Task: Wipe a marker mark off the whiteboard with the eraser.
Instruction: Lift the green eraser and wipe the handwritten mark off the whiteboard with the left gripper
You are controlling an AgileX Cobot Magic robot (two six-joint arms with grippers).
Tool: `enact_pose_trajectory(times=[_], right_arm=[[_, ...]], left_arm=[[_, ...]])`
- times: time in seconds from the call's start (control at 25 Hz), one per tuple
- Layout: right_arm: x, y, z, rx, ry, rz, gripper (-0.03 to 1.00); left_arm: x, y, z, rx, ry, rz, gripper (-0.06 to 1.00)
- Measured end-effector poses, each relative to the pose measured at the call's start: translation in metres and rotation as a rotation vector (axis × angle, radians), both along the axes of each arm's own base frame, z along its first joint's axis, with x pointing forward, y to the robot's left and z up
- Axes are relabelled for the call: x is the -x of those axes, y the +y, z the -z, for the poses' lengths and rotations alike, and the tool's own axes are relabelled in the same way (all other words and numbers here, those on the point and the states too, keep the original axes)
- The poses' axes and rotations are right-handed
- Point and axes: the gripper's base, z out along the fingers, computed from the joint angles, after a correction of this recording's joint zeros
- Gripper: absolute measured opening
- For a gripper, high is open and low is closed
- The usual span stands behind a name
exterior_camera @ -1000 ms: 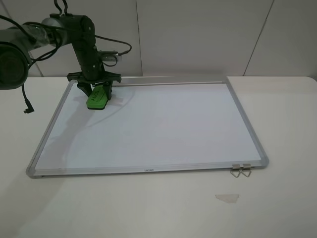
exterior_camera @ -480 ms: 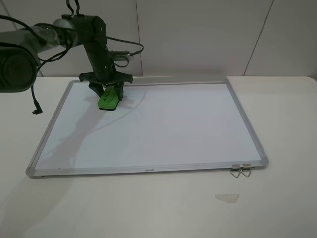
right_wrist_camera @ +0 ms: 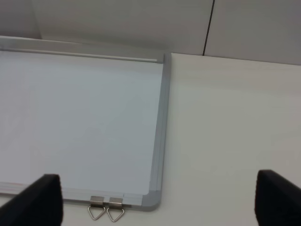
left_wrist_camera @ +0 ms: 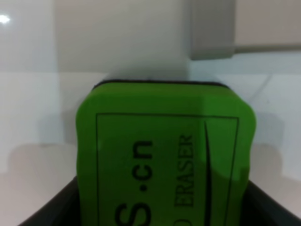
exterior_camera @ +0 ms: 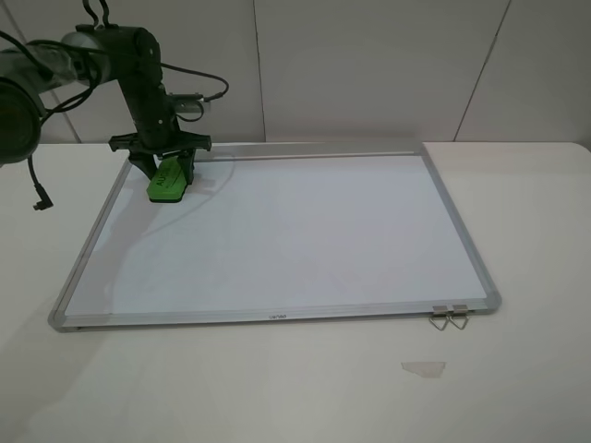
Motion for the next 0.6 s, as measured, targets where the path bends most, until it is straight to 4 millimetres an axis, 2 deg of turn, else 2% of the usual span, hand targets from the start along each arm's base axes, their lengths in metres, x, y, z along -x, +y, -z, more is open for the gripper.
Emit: enact_pose_trajectory(times=[0.32,0.44,0.6], right_arm=[[0.000,0.000,0.000,0.000,0.000,0.000,0.82],[0.000,0.000,0.000,0.000,0.000,0.000,0.82],[0.000,0.000,0.000,0.000,0.000,0.000,0.82]], left_arm=[[0.001,-0.006,0.001,0.008,0.001,0.009,0.59],[0.004,-0.022,0.002,0.014,0.002,0.037,0.59],[0.011,-0.054,0.006,0.017,0.000,0.099,0.59]])
